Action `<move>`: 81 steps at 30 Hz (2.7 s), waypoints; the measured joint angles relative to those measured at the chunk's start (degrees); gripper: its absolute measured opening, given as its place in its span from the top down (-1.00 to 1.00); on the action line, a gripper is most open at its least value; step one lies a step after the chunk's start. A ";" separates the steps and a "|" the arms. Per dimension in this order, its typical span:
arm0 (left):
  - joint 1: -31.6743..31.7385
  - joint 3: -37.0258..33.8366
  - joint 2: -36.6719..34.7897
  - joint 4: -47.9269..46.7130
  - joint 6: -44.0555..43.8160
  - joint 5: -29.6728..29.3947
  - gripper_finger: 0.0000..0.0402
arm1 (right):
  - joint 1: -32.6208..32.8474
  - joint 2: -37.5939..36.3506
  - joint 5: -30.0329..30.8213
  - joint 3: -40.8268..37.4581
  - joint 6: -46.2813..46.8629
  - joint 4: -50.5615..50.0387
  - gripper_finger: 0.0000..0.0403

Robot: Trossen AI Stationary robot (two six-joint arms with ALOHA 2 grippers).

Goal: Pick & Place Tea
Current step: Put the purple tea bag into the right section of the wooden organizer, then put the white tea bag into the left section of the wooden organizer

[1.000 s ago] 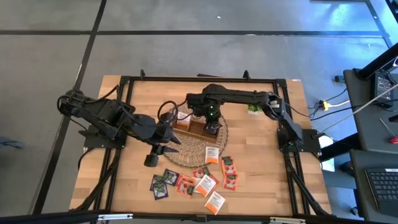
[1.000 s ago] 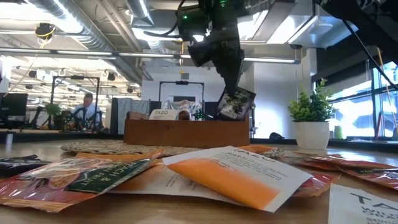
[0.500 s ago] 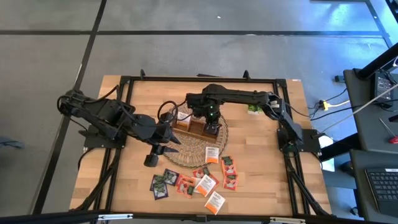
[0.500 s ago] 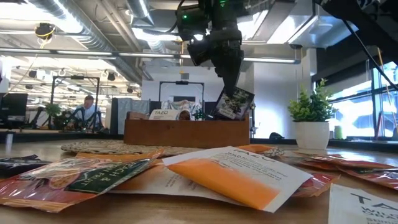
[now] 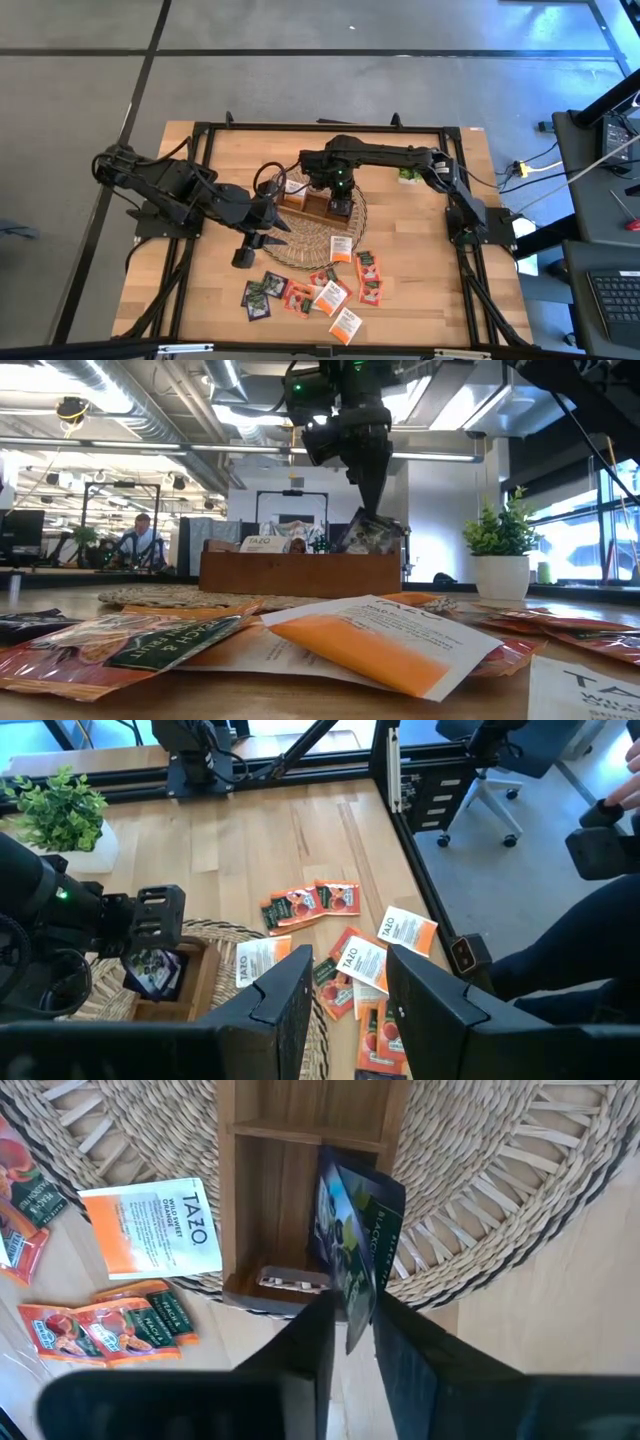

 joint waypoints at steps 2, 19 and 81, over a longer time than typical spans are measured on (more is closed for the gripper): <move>-0.01 0.00 0.00 0.00 -0.11 0.00 0.37 | 0.00 0.00 0.00 0.00 0.09 -0.02 0.60; 0.01 0.00 -0.01 0.00 -0.14 0.00 0.37 | 0.02 -0.05 0.02 0.00 -0.12 4.08 0.59; -4.22 0.00 26.56 17.42 -14.93 -6.63 0.37 | 34.21 -39.05 11.85 -70.45 67.62 78.83 0.59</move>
